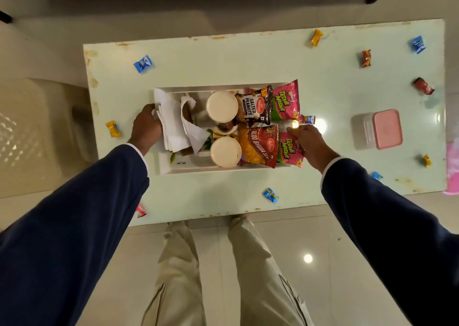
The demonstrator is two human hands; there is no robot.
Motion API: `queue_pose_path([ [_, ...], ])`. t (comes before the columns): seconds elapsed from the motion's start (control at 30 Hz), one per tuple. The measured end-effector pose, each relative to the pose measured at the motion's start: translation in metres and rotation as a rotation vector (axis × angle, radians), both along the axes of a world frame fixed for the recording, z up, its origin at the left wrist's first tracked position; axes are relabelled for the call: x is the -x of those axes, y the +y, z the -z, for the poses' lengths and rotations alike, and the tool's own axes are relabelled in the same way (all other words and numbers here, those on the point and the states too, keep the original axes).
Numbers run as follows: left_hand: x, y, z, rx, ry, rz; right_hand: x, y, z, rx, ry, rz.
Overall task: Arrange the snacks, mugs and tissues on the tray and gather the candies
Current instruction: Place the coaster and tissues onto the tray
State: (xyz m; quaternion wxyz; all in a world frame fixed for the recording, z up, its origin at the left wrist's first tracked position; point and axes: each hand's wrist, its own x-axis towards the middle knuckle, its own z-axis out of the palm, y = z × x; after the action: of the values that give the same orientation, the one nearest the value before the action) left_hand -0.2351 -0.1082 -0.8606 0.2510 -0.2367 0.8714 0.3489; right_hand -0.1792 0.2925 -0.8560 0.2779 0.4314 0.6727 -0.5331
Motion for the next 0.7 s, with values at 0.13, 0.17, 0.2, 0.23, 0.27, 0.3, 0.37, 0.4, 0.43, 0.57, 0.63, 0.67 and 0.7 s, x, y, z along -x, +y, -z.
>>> queue_pose_path([
  [0.13, -0.005, -0.002, -0.006, -0.048, 0.022, -0.033, -0.003, 0.000, -0.005, -0.007, -0.016, -0.005],
  [0.17, -0.007, -0.002, -0.009, -0.057, 0.033, -0.039, -0.004, 0.000, -0.007, -0.027, -0.019, -0.018],
  [0.2, -0.009, -0.002, -0.014, -0.046, 0.043, -0.043, -0.004, -0.001, -0.010, -0.064, -0.023, -0.047],
  [0.23, -0.012, 0.000, -0.018, -0.007, 0.055, -0.047, -0.004, -0.002, -0.013, -0.132, -0.023, -0.104],
  [0.27, -0.015, 0.003, -0.025, 0.047, 0.082, -0.048, -0.005, -0.003, -0.018, -0.227, -0.007, -0.181],
  [0.3, -0.020, 0.007, -0.033, 0.094, 0.124, -0.047, -0.006, -0.003, -0.022, -0.331, 0.027, -0.259],
  [0.37, -0.030, 0.021, -0.053, 0.118, 0.232, -0.038, -0.013, -0.004, -0.034, -0.522, 0.110, -0.367],
  [0.4, -0.036, 0.028, -0.062, 0.108, 0.278, -0.017, -0.016, -0.005, -0.040, -0.588, 0.150, -0.389],
  [0.43, -0.043, 0.037, -0.072, 0.101, 0.312, 0.024, -0.020, -0.005, -0.047, -0.619, 0.197, -0.397],
  [0.57, -0.079, 0.076, -0.096, 0.118, 0.370, 0.227, -0.038, -0.006, -0.071, -0.522, 0.303, -0.436],
  [0.63, -0.094, 0.095, -0.098, 0.098, 0.371, 0.260, -0.052, -0.003, -0.079, -0.493, 0.324, -0.461],
  [0.67, -0.100, 0.103, -0.097, 0.069, 0.356, 0.256, -0.061, -0.002, -0.081, -0.484, 0.334, -0.471],
  [0.7, -0.105, 0.112, -0.094, 0.019, 0.337, 0.242, -0.070, 0.001, -0.082, -0.472, 0.343, -0.478],
])
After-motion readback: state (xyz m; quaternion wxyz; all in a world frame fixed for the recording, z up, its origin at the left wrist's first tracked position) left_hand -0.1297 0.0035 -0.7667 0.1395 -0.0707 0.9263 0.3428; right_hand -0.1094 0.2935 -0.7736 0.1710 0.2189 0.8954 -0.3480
